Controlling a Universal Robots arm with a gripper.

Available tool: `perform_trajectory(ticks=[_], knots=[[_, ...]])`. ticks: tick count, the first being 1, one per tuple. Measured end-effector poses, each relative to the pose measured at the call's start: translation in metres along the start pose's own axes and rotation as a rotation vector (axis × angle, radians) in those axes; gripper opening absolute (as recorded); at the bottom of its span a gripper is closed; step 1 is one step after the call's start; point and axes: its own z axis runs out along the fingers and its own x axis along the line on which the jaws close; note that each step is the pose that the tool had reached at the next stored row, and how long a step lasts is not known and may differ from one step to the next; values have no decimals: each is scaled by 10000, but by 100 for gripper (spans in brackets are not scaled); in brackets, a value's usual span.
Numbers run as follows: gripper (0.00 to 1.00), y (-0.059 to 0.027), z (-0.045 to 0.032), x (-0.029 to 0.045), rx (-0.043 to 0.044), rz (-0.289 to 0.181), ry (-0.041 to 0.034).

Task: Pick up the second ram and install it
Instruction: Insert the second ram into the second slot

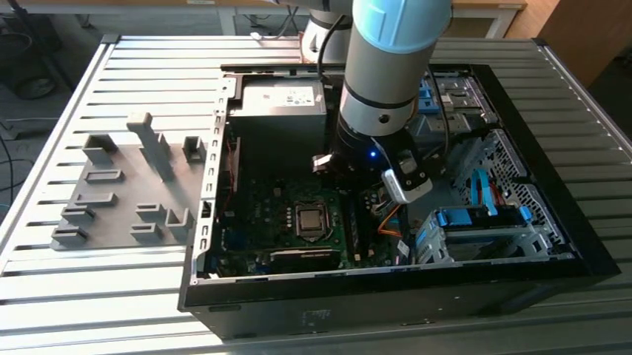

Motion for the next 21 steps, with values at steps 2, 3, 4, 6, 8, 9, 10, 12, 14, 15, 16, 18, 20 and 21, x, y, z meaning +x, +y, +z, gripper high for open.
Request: perform_trajectory(ticks=[2,3,4,6,8,9,10,12,14,15,16,18,20,21], knots=[[14,-1,3,0,1,-3,1],[14,-2,4,0,2,-4,1],[14,-2,5,1,2,-4,1],[14,-2,6,0,2,-4,1],[14,-2,11,0,-2,-4,-1],[14,-2,14,0,0,-4,0],[14,-2,16,0,1,-4,1],[14,-2,21,0,3,-4,1],[14,-2,24,1,3,-10,1],[14,-2,26,0,2,-16,1],[14,-2,28,0,2,-20,1],[14,-2,36,1,-1,-29,0],[14,-2,43,1,3,-50,1],[14,-2,47,1,4,-64,2]])
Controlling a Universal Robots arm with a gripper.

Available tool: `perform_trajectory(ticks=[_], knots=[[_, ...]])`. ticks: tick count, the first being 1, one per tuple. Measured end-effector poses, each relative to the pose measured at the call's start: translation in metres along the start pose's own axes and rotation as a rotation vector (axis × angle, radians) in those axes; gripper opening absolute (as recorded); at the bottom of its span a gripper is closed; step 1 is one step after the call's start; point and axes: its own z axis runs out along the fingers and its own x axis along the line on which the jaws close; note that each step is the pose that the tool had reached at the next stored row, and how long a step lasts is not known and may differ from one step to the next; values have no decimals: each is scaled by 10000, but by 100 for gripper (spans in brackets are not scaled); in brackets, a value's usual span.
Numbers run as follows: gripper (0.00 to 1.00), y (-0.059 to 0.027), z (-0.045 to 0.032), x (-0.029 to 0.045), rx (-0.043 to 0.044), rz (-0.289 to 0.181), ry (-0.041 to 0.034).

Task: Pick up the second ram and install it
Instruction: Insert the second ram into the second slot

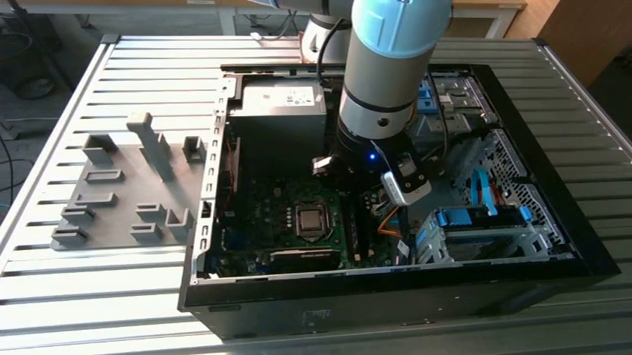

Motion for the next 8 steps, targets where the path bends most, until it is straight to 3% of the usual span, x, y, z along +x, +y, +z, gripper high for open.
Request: perform_trajectory(ticks=[8], knots=[[14,0,28,2,1,-86,1]])
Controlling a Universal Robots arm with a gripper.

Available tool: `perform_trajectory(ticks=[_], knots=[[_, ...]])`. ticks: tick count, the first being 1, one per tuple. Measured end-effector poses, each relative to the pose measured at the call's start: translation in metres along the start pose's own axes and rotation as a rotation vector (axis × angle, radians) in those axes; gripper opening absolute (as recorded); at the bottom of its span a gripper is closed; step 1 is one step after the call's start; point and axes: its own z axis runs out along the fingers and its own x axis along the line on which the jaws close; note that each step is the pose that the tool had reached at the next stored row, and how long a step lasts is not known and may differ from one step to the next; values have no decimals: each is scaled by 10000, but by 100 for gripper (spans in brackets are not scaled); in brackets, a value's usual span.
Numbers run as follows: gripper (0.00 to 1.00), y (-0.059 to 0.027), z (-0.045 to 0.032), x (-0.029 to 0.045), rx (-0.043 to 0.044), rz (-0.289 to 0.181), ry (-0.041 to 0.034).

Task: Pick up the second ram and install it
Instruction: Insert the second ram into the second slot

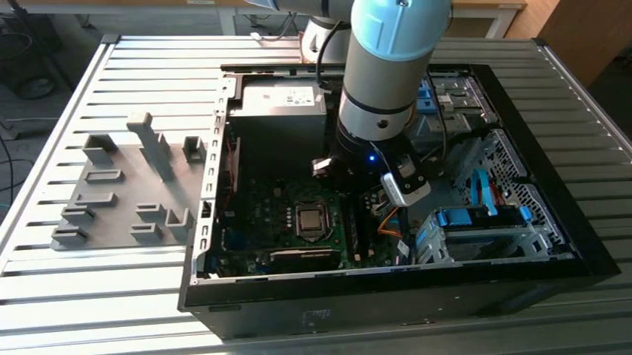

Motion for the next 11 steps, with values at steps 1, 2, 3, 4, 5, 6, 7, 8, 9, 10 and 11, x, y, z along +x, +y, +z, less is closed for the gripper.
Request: perform_trajectory(ticks=[1,2,3,4,5,6,7,8,9,10,11], knots=[[14,0,0,0,-1,-1,0],[14,0,-1,0,-2,-1,-1],[14,1,-4,0,-2,-2,-1],[14,1,-8,0,-3,-1,-1],[14,1,-14,0,-4,-1,-2],[14,1,-21,0,-3,-1,-1],[14,1,-28,0,-3,-2,-1],[14,1,-36,0,-2,-1,-1],[14,1,-44,0,-2,-1,-1],[14,1,-52,0,-2,-1,-1],[14,1,-56,0,-3,-1,-1]])
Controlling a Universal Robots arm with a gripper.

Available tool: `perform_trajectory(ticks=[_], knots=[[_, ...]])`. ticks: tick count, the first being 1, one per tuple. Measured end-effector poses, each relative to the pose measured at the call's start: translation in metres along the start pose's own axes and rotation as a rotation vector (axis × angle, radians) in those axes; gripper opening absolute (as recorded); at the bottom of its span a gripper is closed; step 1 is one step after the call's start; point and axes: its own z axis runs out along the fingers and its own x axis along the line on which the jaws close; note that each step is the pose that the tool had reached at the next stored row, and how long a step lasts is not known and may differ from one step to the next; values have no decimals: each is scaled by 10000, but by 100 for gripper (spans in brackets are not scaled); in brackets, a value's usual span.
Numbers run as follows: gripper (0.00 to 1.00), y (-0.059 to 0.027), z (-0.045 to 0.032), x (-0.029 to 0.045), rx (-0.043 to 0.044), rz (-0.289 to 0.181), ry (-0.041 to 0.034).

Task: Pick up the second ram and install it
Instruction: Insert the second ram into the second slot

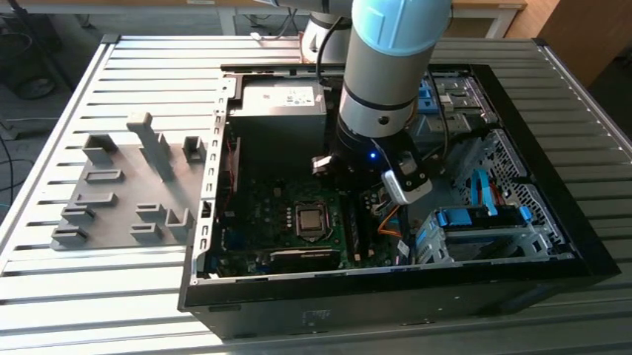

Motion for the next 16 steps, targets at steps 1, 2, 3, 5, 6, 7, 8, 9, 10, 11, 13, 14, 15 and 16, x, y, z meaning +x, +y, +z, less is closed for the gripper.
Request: perform_trajectory(ticks=[1,2,3,5,6,7,8,9,10,11,13,14,15,16], knots=[[14,0,-1,0,-1,0,0],[14,0,-1,0,0,0,0],[14,0,-1,0,-1,0,0],[14,0,-1,-1,2,-9,0],[14,0,-1,-2,4,-42,1],[14,-1,0,-2,5,-95,1],[14,0,3,-3,4,-145,2],[14,0,7,-3,3,-182,2],[14,0,13,-3,-2,-200,1],[14,0,22,-3,-10,-201,2],[14,-1,34,-3,-16,-203,3],[14,-1,39,-3,-17,-203,3],[14,-1,44,-3,-20,-203,2],[14,-1,48,-4,-20,-203,2]])
